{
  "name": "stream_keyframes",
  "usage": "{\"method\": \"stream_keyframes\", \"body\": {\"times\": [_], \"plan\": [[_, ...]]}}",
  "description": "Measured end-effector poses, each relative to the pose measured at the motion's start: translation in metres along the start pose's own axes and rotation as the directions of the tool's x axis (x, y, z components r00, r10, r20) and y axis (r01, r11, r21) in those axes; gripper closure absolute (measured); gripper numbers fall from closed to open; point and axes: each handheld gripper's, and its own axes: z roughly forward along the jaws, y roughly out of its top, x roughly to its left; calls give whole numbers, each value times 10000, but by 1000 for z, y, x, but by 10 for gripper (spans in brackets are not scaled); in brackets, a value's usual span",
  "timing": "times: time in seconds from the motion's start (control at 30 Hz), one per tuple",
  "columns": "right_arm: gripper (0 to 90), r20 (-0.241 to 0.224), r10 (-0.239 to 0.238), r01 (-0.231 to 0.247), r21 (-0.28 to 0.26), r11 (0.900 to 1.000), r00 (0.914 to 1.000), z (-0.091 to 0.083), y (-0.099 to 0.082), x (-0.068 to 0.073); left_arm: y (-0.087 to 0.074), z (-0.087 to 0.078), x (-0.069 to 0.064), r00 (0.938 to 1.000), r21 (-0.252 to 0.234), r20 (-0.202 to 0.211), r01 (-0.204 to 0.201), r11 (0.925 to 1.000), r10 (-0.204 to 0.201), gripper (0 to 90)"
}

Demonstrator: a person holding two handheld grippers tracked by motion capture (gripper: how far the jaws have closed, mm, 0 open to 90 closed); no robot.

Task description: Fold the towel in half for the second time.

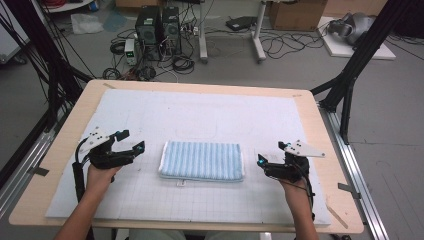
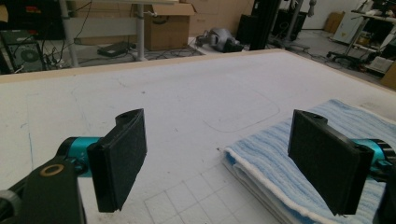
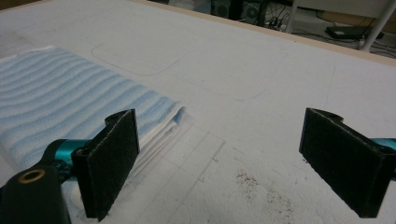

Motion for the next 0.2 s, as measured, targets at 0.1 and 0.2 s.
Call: {"method": "stream_keyframes", "body": {"times": [0.1, 0.2], "plan": [[113, 47, -23, 23, -4, 10000, 10000, 0, -1, -1, -1, 1, 0, 10000, -4, -33, 2, 10000, -2, 202], [113, 35, 11, -11, -17, 10000, 10000, 0, -1, -1, -2, 2, 0, 10000, 74, -22, -14, 10000, 14, 205]]}}
